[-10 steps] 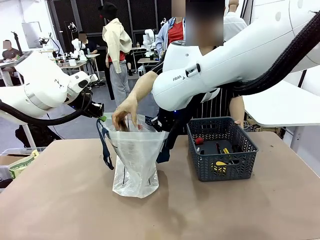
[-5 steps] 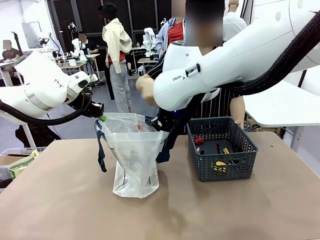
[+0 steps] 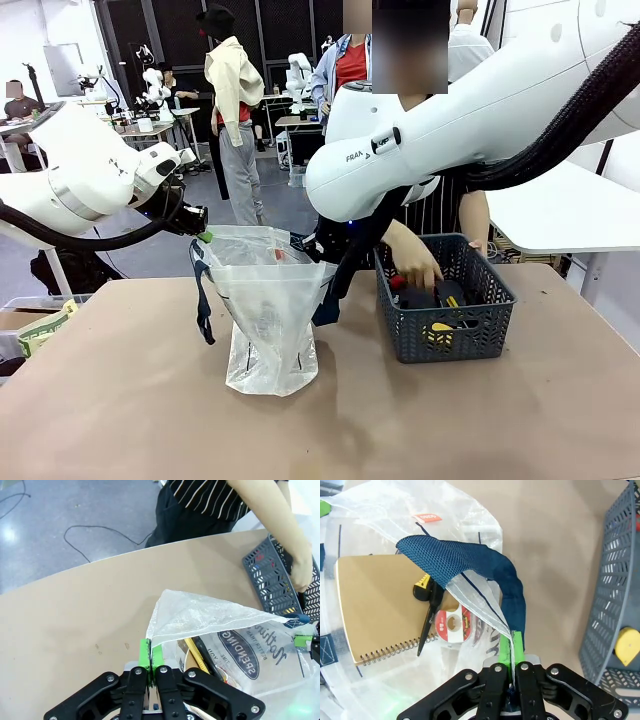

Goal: Transfer purchased items from the store into the shopping bag.
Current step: Move the Reusable shopping bag to the right side of the table.

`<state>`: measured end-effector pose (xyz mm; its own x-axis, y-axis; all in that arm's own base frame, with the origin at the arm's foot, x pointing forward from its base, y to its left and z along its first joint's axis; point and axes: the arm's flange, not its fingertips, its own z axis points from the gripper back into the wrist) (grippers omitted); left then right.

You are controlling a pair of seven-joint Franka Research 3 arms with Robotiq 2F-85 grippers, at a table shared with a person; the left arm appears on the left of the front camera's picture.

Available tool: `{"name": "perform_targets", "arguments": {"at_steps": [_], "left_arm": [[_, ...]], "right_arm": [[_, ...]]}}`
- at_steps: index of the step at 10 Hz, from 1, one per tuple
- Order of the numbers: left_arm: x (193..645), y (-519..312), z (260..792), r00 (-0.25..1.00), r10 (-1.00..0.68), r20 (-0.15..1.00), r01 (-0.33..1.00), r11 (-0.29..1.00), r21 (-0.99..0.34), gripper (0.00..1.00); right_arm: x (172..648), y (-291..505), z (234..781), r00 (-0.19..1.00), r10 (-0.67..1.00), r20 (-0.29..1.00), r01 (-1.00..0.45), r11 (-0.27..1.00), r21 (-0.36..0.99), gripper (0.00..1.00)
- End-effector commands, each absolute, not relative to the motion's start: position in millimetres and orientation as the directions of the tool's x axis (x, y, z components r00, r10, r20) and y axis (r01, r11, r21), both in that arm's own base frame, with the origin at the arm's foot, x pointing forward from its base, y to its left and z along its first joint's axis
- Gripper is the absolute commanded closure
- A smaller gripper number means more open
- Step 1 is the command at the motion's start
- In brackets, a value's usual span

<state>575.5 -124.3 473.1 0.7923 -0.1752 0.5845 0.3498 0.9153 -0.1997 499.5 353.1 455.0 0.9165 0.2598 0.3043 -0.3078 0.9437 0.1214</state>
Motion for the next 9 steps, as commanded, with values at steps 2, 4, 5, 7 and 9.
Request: {"name": "perform_targets", "arguments": {"at_steps": [2,4,5,7,9], "left_arm": [[571.9,-120.7,474.8,0.793,-0.163,0.587,0.342,0.917,-0.206,1.00],[571.9,-120.7,474.8,0.793,-0.163,0.587,0.342,0.917,-0.206,1.00],[571.9,-120.7,474.8,0.793,-0.163,0.587,0.342,0.917,-0.206,1.00],[571.9,-120.7,474.8,0.793,-0.163,0.587,0.342,0.917,-0.206,1.00],[571.9,-120.7,474.8,0.793,-0.163,0.587,0.342,0.917,-0.206,1.00]], "right_arm": [[497.3,348.7,454.9,0.920,0.251,0.300,-0.299,0.946,0.125,1.00],[497.3,348.7,454.9,0.920,0.251,0.300,-0.299,0.946,0.125,1.00],[497.3,348.7,454.9,0.920,0.251,0.300,-0.299,0.946,0.125,1.00],[497.3,348.7,454.9,0.920,0.251,0.300,-0.299,0.946,0.125,1.00],[497.3,348.7,454.9,0.920,0.251,0.300,-0.299,0.946,0.125,1.00]]}}
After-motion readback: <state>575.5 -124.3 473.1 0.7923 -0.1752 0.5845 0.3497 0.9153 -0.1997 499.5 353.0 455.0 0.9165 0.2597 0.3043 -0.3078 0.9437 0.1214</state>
